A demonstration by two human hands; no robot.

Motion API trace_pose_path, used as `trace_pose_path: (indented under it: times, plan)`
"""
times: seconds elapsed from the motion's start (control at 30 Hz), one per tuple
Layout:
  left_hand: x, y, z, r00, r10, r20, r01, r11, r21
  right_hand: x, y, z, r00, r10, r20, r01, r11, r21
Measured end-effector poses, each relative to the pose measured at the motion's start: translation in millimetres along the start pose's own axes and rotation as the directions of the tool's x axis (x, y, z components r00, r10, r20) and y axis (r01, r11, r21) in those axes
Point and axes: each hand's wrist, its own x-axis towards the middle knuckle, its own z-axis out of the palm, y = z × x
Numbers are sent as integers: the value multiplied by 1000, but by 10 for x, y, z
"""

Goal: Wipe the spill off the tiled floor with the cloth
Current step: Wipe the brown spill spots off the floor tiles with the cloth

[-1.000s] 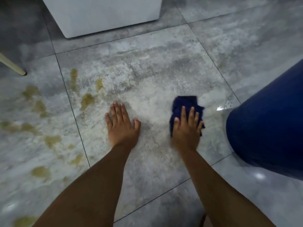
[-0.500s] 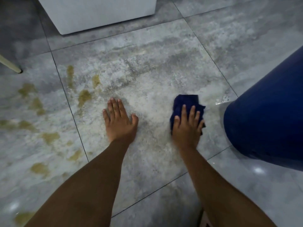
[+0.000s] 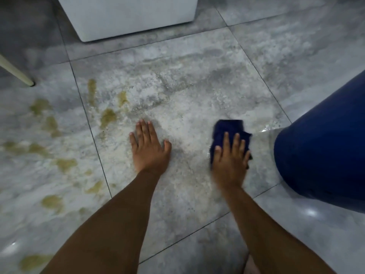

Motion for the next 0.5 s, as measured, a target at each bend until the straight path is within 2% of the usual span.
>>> trace_pose_path:
  times: [0.1, 0.13, 0.2, 0.27, 0.37, 0.5]
  plan:
    - [14, -20, -9, 1000, 13, 25, -14, 1000, 19, -329, 256, 48, 984, 176, 2, -176, 984, 43]
    - [43, -16, -31, 999, 22, 30, -23, 999, 25, -548, 200, 66, 981, 194, 17, -195, 979, 52]
    - [105, -4, -74, 999, 26, 45, -26, 1000, 17, -941, -36, 88, 993, 107, 56, -110, 993, 44]
    - [84, -10, -118, 995, 32, 93, -30, 999, -22, -1109, -289, 94, 992, -86, 88, 85, 996, 19]
    - [4, 7, -167, 990, 103, 97, -94, 991, -91, -682, -529, 72, 954, -295, 61, 295, 955, 0]
    - [-179, -232, -244, 997, 79, -20, -80, 993, -83, 0, -626, 18, 953, -302, 16, 302, 953, -13]
